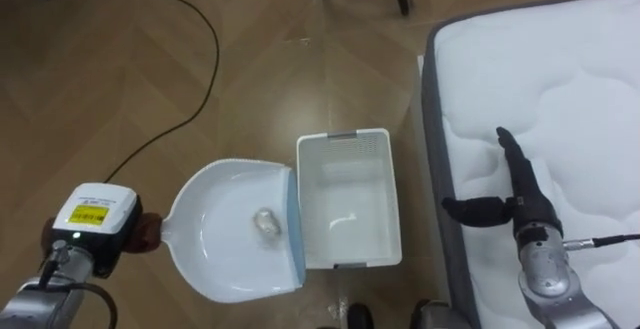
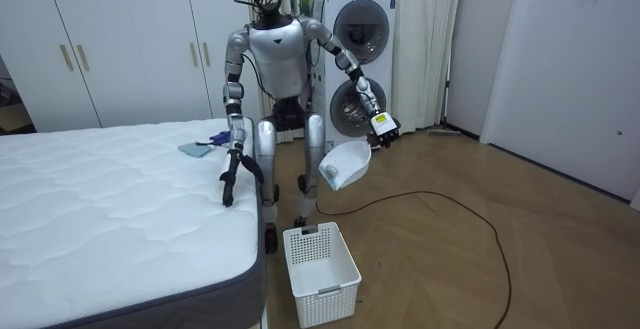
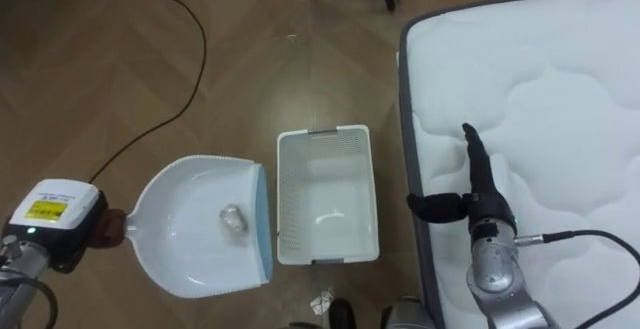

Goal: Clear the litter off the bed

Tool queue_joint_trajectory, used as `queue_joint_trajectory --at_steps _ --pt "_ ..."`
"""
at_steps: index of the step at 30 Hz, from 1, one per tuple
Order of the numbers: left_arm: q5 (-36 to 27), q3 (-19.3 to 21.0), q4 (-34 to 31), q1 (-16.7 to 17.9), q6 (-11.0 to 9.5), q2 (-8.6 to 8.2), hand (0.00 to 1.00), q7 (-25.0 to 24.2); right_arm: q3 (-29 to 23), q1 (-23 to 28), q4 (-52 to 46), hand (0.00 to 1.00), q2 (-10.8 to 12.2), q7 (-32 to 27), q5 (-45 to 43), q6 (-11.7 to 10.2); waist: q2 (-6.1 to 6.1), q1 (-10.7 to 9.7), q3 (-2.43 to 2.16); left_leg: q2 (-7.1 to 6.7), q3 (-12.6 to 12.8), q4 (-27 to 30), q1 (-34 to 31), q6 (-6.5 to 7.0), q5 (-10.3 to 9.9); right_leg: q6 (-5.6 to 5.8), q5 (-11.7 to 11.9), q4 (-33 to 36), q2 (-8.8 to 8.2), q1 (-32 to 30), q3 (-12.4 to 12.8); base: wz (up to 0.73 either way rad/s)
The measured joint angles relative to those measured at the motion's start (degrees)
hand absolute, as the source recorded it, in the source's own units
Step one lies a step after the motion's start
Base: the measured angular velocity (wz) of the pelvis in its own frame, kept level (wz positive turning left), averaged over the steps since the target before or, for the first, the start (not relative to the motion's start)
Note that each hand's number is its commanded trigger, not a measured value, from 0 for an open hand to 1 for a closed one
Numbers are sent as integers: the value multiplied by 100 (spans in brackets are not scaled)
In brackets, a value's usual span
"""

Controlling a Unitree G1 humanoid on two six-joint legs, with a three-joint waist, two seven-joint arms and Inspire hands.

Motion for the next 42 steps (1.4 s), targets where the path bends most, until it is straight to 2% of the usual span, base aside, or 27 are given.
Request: queue_joint_trajectory --at_steps 15,20,25,33,39,42 --pt "-174 -64 405 -142 17 87 100 -198 230 -29 30 0 -4 -159 205 2 6 -10 4 16 -6 -3 4 0 0 0 0 -100 13 61 -36 0" --pt "-173 -64 443 -271 19 201 100 -197 232 -30 21 0 -3 -229 206 6 26 14 10 17 -8 -20 8 1 0 2 1 -183 19 96 -46 -1" --pt "-168 -63 459 -332 57 273 100 -45 261 -63 23 0 -2 -318 206 -3 119 1 36 17 -1 -56 31 6 4 4 2 -194 19 96 -31 0" --pt "-340 -67 509 -320 69 268 100 85 267 -40 34 0 14 -399 251 -76 123 -14 41 16 28 -47 57 3 12 7 -12 -177 16 100 12 0" --pt "-1279 -60 522 -295 65 255 100 41 214 -44 57 0 47 -402 346 -84 99 -9 46 9 30 19 62 3 11 9 -13 -71 -10 91 5 1" --pt "-1547 18 512 -295 -81 245 100 11 197 5 59 0 46 -370 366 -130 74 4 58 11 29 25 121 4 10 9 -13 -100 2 180 6 0"
